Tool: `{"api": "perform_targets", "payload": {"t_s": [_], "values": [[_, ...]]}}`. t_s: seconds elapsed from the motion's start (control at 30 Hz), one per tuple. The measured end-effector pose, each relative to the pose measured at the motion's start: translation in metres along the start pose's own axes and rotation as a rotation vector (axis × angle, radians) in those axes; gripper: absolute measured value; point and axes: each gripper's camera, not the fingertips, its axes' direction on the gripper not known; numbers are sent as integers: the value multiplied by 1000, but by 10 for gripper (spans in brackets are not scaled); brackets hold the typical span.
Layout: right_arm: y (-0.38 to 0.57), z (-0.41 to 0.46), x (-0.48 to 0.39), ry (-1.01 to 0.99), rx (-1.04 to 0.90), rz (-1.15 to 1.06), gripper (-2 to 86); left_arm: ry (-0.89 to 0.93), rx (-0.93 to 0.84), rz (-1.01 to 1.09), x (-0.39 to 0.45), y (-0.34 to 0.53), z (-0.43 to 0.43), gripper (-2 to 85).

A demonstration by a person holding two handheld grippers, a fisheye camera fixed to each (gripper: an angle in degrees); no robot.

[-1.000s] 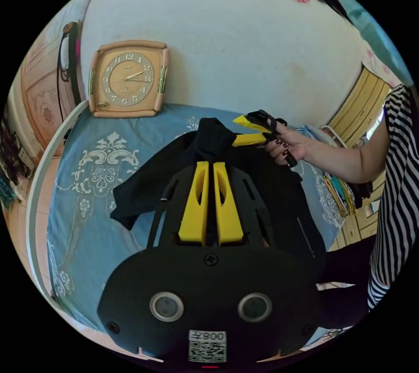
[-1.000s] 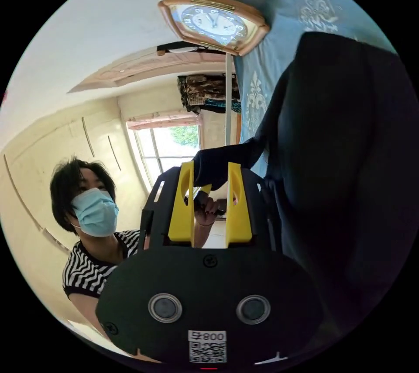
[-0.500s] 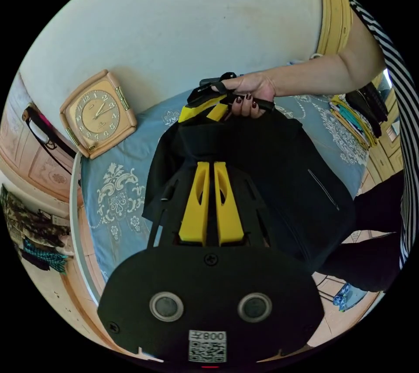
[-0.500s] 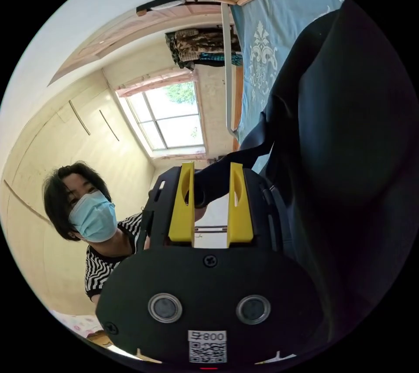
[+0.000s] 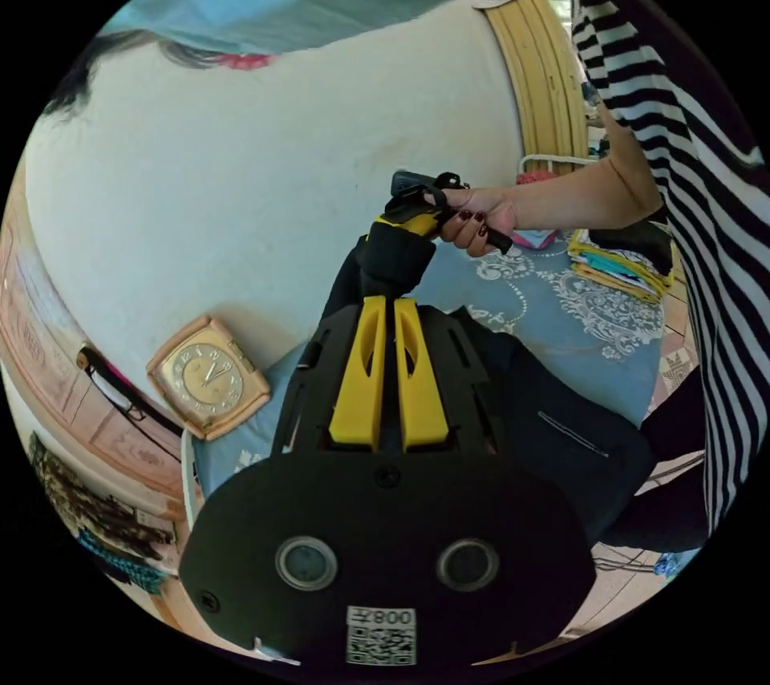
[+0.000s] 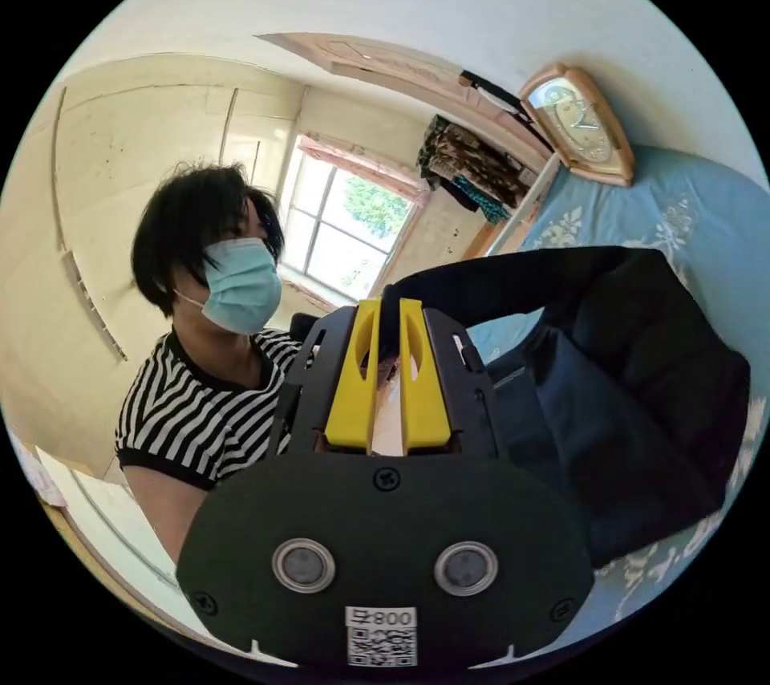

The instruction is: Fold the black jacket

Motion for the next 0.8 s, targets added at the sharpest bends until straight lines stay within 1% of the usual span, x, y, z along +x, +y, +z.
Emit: {"api": "perform_targets", "payload": {"t_s": [0.03,0.13,0.23,0.3,0.4,0.5,0.6,0.73,0.8], "values": [[11,-5,0,23,12,21,31,17,1,13,6,-2,5,18],[69,-23,19,114,61,169,28,157,-43,29,33,0,43,18],[128,-26,52,174,99,308,26,288,-138,13,57,15,86,17],[169,-18,82,185,122,411,25,363,-239,-7,72,33,120,17],[203,-3,111,205,120,489,26,445,-359,-45,78,58,154,18],[217,12,127,254,79,516,27,487,-438,-63,77,77,176,19],[219,20,138,268,47,528,28,513,-480,-83,69,88,188,20],[205,25,134,261,40,481,30,479,-469,-134,44,93,188,21],[186,30,129,307,-21,430,32,460,-446,-154,24,92,188,21]]}}
